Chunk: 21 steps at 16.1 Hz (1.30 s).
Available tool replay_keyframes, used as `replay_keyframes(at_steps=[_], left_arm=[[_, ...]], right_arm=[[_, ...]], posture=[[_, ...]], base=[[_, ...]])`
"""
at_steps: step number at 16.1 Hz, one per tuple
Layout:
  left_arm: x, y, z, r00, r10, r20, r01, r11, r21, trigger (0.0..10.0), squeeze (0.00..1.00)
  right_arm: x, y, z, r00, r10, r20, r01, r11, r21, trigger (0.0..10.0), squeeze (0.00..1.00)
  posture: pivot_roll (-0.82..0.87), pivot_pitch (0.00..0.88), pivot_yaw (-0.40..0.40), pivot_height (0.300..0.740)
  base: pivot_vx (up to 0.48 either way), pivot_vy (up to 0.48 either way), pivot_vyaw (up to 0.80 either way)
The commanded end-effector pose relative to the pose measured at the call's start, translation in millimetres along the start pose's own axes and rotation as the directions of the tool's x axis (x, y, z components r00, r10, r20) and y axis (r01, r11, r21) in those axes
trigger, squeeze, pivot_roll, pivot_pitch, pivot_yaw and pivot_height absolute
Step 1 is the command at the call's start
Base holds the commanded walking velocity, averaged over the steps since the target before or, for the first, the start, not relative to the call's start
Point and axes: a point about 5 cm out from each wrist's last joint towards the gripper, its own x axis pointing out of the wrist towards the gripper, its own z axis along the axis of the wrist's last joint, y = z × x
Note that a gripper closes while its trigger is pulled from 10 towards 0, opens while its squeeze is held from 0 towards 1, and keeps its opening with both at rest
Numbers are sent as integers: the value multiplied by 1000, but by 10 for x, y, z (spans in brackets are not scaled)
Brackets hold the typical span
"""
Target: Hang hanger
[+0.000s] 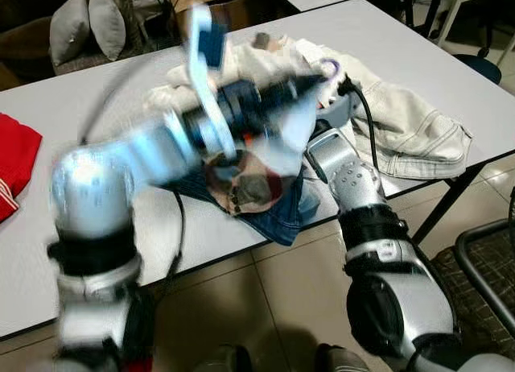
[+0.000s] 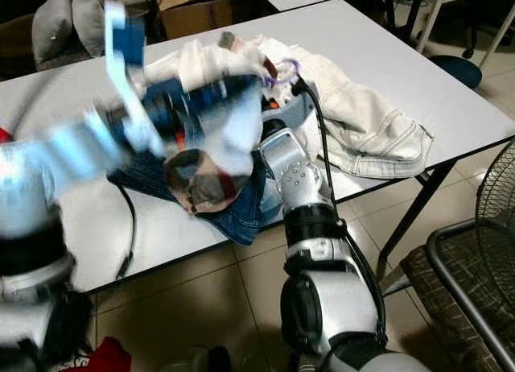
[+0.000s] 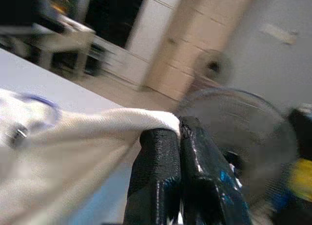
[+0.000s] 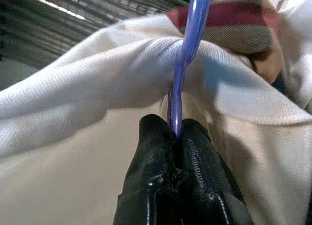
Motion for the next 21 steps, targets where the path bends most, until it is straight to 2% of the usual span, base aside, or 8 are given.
replay_keyframes(at_steps=[1, 8, 9, 10, 11, 14, 18, 21], left_arm=[[-34, 64, 44, 999, 43, 14, -44, 999, 20, 0, 0], [-616, 659, -242, 869, 445, -214, -394, 886, 243, 1412, 0], [-636, 733, -427, 834, 492, -248, -431, 863, 264, 10000, 0], [-618, 759, -561, 835, 485, -261, -427, 869, 249, 10000, 0], [-616, 801, -689, 826, 484, -289, -435, 873, 219, 10000, 1000], [-818, 892, -1052, 755, 515, -405, -467, 857, 220, 10000, 1000], [-1131, 912, -1194, 700, 582, -414, -553, 808, 201, 10000, 1000], [-1304, 802, -1151, 714, 587, -380, -553, 807, 207, 10000, 957]], right_arm=[[-27, 21, -265, 998, 0, -65, 3, 999, 41, 10000, 0], [-455, 19, 26, 998, 39, -42, -39, 999, 24, 10000, 0], [-524, 21, 1, 997, 38, -66, -38, 999, -1, 10000, 0], [-570, 26, -9, 997, 34, -74, -36, 999, -25, 10000, 0], [-614, 61, -4, 995, 45, -86, -46, 999, -14, 10000, 0], [-688, 45, 63, 995, -3, -97, -12, 988, -156, 10000, 0], [-723, 82, 112, 997, 22, -75, -28, 996, -83, 10000, 0], [-756, 154, 145, 994, 67, -84, -78, 988, -136, 10000, 0]], posture=[[5, 83, 144, 740], [-11, 67, 165, 740], [-26, 71, 161, 740], [-33, 72, 157, 740], [-49, 73, 157, 740], [-64, 62, 150, 740], [-28, 67, 132, 740], [-33, 67, 143, 740]], base=[[0, 0, 0], [0, 0, 0], [0, 0, 0], [0, 0, 0], [0, 0, 0], [0, 0, 0], [0, 0, 0], [0, 0, 800]])
